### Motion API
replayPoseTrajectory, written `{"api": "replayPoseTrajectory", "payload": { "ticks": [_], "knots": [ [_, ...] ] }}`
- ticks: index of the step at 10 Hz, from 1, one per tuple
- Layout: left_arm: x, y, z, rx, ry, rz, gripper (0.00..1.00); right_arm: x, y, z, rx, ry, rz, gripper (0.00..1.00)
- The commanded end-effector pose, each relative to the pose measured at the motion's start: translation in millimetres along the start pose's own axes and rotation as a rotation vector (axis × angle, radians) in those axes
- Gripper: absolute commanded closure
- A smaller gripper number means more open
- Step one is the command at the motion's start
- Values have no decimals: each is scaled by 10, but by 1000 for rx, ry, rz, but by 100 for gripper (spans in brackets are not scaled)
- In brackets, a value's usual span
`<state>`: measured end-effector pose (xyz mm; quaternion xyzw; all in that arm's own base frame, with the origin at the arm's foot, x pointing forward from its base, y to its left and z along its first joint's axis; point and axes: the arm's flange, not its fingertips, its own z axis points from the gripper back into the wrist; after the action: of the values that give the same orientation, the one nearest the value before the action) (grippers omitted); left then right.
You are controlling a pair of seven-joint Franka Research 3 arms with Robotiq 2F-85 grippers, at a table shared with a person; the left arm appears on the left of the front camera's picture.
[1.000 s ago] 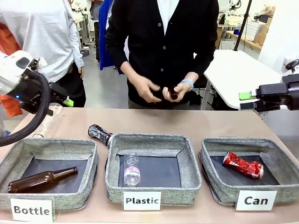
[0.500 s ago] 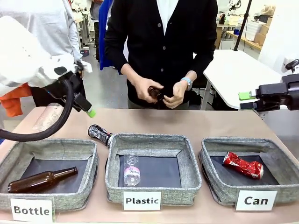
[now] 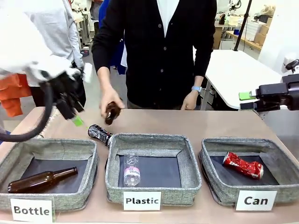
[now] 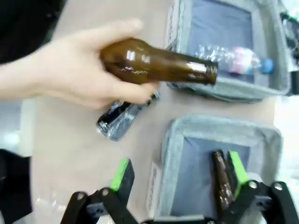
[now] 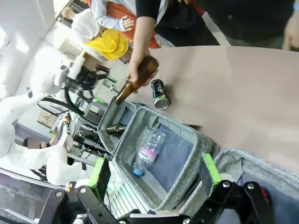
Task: Sort the can waste into the basket.
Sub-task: Pick up the can waste from the table and place it in the right Fabric basket.
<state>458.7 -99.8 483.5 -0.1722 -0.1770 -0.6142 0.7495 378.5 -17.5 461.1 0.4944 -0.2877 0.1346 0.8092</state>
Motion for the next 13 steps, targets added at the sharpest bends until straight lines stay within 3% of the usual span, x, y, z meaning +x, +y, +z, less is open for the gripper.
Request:
{"api": "replayPoseTrajectory", "payload": {
  "ticks": [1, 2, 4, 5, 8, 13],
  "knots": [
    [-1226, -301, 947, 21, -192, 86, 0, 8, 12, 9, 8, -6, 5, 0],
    [-1731, -591, 1217, 55, -232, 43, 0, 8, 12, 9, 8, -6, 5, 0],
    [-2371, -1071, 1487, 224, -339, 155, 0, 8, 12, 9, 8, -6, 5, 0],
    [-2594, -1121, 1523, 238, -406, 171, 0, 8, 12, 9, 8, -6, 5, 0],
    [-2650, -1127, 1377, 219, -475, 209, 0, 8, 12, 9, 8, -6, 5, 0],
    [-2469, -866, 1402, 172, -408, 223, 0, 8, 12, 9, 8, -6, 5, 0]
  ]
}}
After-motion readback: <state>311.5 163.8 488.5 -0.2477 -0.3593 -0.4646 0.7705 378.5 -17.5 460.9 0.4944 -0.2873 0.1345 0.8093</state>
